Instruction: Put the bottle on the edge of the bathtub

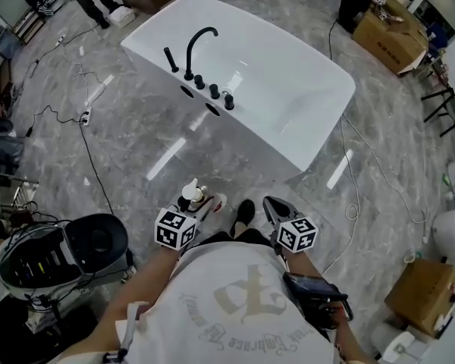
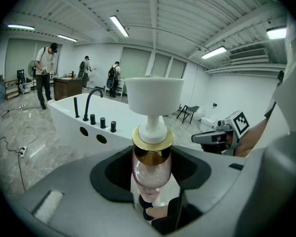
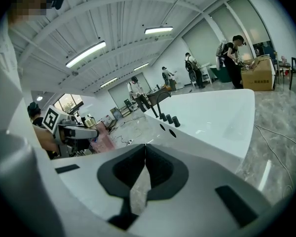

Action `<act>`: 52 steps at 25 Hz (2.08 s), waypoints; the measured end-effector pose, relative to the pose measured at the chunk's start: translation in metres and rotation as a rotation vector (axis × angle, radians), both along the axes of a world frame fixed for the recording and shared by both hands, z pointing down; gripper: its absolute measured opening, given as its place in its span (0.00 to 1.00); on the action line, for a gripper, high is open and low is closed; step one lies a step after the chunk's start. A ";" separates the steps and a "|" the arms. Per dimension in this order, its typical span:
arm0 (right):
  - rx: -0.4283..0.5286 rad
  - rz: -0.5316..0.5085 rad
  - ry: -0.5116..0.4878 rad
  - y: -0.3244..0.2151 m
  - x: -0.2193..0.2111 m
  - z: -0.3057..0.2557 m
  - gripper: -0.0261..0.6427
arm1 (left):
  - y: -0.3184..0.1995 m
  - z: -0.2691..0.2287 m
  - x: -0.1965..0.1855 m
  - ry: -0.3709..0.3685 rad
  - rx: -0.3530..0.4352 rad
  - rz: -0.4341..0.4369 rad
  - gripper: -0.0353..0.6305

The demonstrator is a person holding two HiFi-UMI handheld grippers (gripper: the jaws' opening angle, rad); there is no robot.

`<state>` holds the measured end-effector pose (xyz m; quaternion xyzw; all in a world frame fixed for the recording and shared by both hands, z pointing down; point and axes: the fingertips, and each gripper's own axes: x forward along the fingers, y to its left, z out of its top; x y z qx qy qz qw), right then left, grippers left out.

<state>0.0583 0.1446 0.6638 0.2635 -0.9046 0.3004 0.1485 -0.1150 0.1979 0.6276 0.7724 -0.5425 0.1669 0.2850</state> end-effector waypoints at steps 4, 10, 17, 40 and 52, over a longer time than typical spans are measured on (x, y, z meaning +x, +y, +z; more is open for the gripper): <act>0.000 -0.017 -0.005 -0.023 -0.009 -0.001 0.05 | -0.018 -0.001 -0.006 -0.002 -0.012 -0.014 0.38; 0.005 -0.024 -0.022 -0.062 -0.017 -0.002 0.05 | -0.047 0.003 -0.016 0.064 -0.032 -0.068 0.38; -0.008 -0.030 -0.035 -0.104 -0.016 0.000 0.05 | -0.085 -0.006 -0.016 0.054 -0.031 -0.085 0.38; -0.042 -0.037 -0.043 -0.185 -0.026 0.004 0.05 | -0.179 -0.017 -0.037 -0.010 -0.040 -0.062 0.38; 0.000 0.046 -0.006 -0.212 0.047 0.022 0.05 | -0.219 0.023 0.031 -0.023 -0.032 0.039 0.38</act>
